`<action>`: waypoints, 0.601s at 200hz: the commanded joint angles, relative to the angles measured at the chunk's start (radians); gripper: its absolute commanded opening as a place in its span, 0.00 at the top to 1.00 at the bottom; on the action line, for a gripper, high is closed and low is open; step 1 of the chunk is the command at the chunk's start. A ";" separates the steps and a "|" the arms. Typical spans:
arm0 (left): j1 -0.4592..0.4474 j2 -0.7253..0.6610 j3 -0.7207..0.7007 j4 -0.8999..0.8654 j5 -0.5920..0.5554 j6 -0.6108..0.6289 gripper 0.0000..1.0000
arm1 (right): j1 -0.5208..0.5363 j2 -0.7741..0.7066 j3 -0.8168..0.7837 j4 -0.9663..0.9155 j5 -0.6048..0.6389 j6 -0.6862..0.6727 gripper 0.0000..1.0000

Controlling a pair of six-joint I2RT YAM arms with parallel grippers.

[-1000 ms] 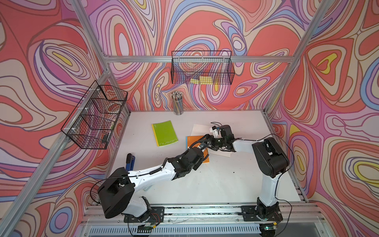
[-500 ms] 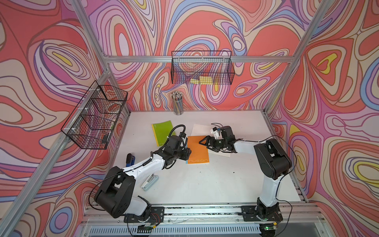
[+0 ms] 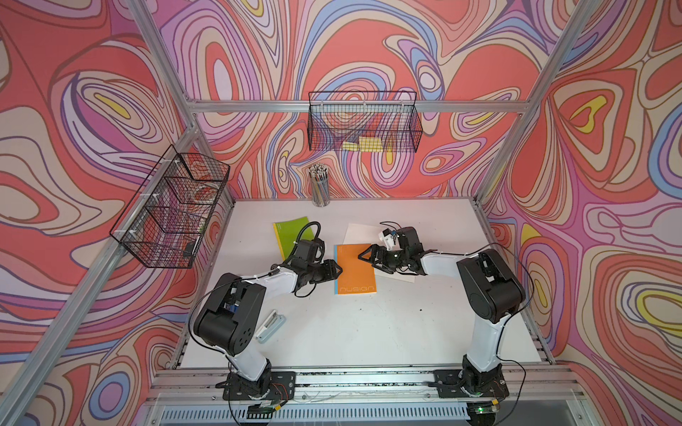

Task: Close the notebook
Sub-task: Close the notebook, then pick up the notebook at the notebook.

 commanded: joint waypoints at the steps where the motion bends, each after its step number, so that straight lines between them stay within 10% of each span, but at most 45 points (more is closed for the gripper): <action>1: 0.019 0.038 0.015 0.067 0.020 -0.069 0.54 | 0.004 -0.018 -0.027 -0.018 0.012 -0.010 0.02; 120: 0.067 0.185 0.107 0.013 0.123 -0.158 0.51 | 0.005 0.000 -0.020 -0.115 0.104 -0.026 0.02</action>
